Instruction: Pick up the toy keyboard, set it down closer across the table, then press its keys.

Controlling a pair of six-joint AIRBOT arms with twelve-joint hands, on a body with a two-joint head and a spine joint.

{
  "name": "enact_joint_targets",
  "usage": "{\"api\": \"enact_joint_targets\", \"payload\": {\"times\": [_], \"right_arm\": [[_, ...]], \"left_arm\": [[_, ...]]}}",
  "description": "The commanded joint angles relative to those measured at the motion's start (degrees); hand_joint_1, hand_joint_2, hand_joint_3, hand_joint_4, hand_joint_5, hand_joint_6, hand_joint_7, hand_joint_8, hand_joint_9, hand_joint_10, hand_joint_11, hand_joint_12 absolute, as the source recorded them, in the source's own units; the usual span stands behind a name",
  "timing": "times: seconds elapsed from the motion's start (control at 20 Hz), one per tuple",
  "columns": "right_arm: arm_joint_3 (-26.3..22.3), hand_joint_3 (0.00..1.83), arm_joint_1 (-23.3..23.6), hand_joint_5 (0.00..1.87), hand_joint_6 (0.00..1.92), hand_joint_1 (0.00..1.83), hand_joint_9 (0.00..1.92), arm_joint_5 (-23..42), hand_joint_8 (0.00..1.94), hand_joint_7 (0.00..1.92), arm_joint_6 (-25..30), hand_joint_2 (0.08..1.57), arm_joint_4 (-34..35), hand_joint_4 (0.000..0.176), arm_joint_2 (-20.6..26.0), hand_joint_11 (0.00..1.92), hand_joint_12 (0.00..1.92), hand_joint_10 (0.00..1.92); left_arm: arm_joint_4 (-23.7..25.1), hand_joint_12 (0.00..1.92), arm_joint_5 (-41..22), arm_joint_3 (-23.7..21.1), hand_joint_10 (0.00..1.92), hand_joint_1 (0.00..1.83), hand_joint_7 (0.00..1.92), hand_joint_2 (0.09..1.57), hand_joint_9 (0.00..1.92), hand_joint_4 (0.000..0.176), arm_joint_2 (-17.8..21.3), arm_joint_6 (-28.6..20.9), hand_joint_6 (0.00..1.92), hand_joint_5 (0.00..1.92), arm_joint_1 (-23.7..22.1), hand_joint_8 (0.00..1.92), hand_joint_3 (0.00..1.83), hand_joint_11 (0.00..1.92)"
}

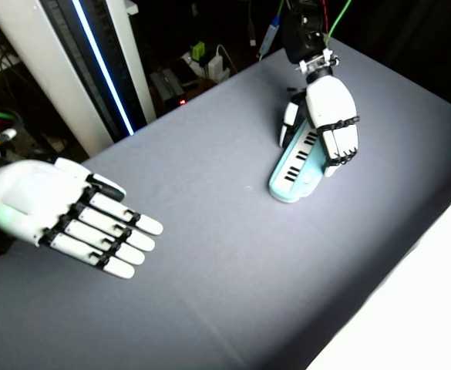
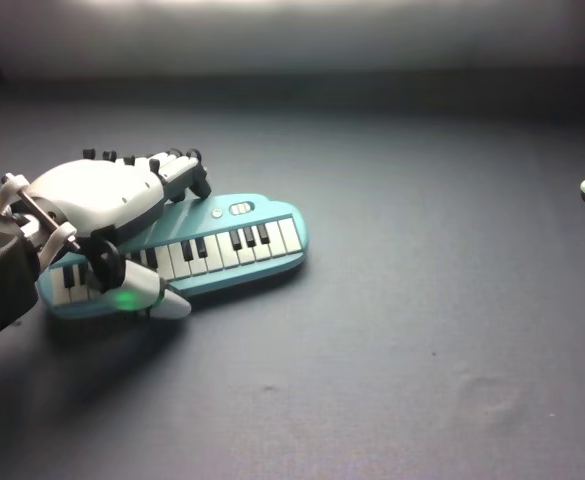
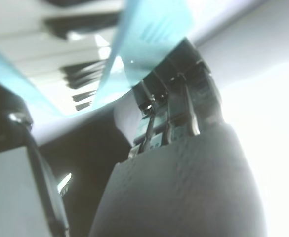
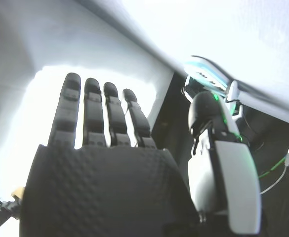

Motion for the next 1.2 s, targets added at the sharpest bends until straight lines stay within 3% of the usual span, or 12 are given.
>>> {"api": "enact_joint_targets", "payload": {"times": [0.0,0.15,0.2,0.25,0.35,0.4,0.55,0.65,0.8,1.05,1.1,1.15], "right_arm": [[0.2,0.00,0.1,0.00,0.00,0.26,0.00,7.5,0.00,0.00,0.4,1.30,-0.4,0.005,0.1,0.00,0.00,0.00],[0.2,0.00,0.1,0.00,0.00,0.26,0.00,7.8,0.00,0.00,0.5,1.30,-0.4,0.004,0.1,0.00,0.00,0.00],[0.2,0.00,0.1,0.00,0.00,0.26,0.00,7.9,0.00,0.00,0.6,1.29,-0.4,0.003,0.1,0.00,0.00,0.00],[0.2,0.00,0.1,0.00,0.00,0.27,0.00,8.1,0.00,0.00,0.7,1.30,-0.4,0.008,0.2,0.00,0.00,0.00],[0.2,0.00,0.1,0.00,0.00,0.26,0.00,8.5,0.00,0.00,1.0,1.30,-0.5,0.013,0.2,0.00,0.00,0.00],[0.2,0.00,0.1,0.00,0.00,0.25,0.00,8.8,0.00,0.00,1.3,1.31,-0.6,0.017,0.2,0.00,0.00,0.00],[0.2,0.00,0.1,0.00,0.00,0.25,0.00,9.5,0.00,0.00,2.0,1.31,-1.1,0.029,0.3,0.00,0.00,0.00],[0.2,0.00,0.1,0.00,0.00,0.26,0.00,9.9,0.00,0.00,2.3,1.31,-1.3,0.023,0.4,0.00,0.00,0.00],[0.2,0.01,0.1,0.00,0.00,0.22,0.00,10.3,0.00,0.00,2.7,1.32,-1.7,0.030,0.5,0.00,0.00,0.00],[0.2,0.00,0.3,0.00,0.00,0.22,0.00,10.5,0.00,0.00,3.0,1.31,-1.9,0.059,0.5,0.00,0.00,0.00],[0.2,0.00,0.3,0.00,0.00,0.22,0.00,10.6,0.00,0.00,3.1,1.31,-2.0,0.060,0.6,0.00,0.00,0.00],[0.2,0.00,0.4,0.00,0.00,0.22,0.00,10.6,0.00,0.00,3.1,1.32,-2.0,0.051,0.6,0.00,0.00,0.00]], "left_arm": [[2.1,1.90,-7.7,-0.1,1.72,1.58,0.00,1.20,0.50,0.057,0.0,-0.4,1.28,0.00,-1.6,1.45,0.02,0.56],[5.0,1.92,-7.1,-0.2,1.69,1.61,0.00,1.22,0.56,0.003,-1.0,-0.5,1.34,0.00,-4.1,1.59,0.02,0.59],[6.0,1.92,-7.1,-0.1,1.83,1.52,0.00,1.15,0.34,0.000,-1.3,-1.2,1.36,0.00,-4.6,1.60,0.00,0.58],[7.4,1.88,-6.9,0.1,1.73,1.59,0.00,1.22,0.50,0.000,-1.7,-2.4,1.33,0.00,-5.2,1.55,0.01,0.53],[10.0,1.88,-5.6,0.6,1.79,1.48,0.00,1.18,0.16,0.000,-2.7,-3.8,1.23,0.00,-6.7,1.44,0.00,0.38],[11.3,1.89,-4.2,1.0,1.76,1.58,0.00,1.24,0.43,0.000,-3.7,-3.8,1.25,0.01,-7.9,1.47,0.01,0.47],[13.4,1.78,-0.8,2.8,1.73,1.61,0.02,1.26,0.50,0.000,-6.5,-3.8,1.26,0.00,-10.3,1.39,0.00,0.35],[13.8,1.77,1.3,4.4,1.61,1.61,0.06,1.22,0.60,0.014,-8.8,-3.8,1.29,0.00,-11.7,1.27,0.00,0.51],[13.5,1.76,4.1,7.1,1.57,1.61,0.00,1.19,0.64,0.006,-12.5,-3.8,1.30,0.04,-13.7,1.49,0.00,0.57],[13.8,1.56,6.7,10.0,1.41,1.64,0.12,1.12,0.74,0.000,-16.9,-4.8,1.07,0.16,-16.6,1.24,0.00,0.77],[13.8,1.59,6.8,10.3,1.45,1.61,0.11,1.15,0.71,0.000,-17.6,-5.1,1.14,0.11,-16.9,1.21,0.00,0.67],[13.8,1.61,6.8,10.9,1.41,1.50,0.08,1.09,0.36,0.000,-18.4,-6.0,1.14,0.08,-17.2,1.14,0.00,0.53]]}}
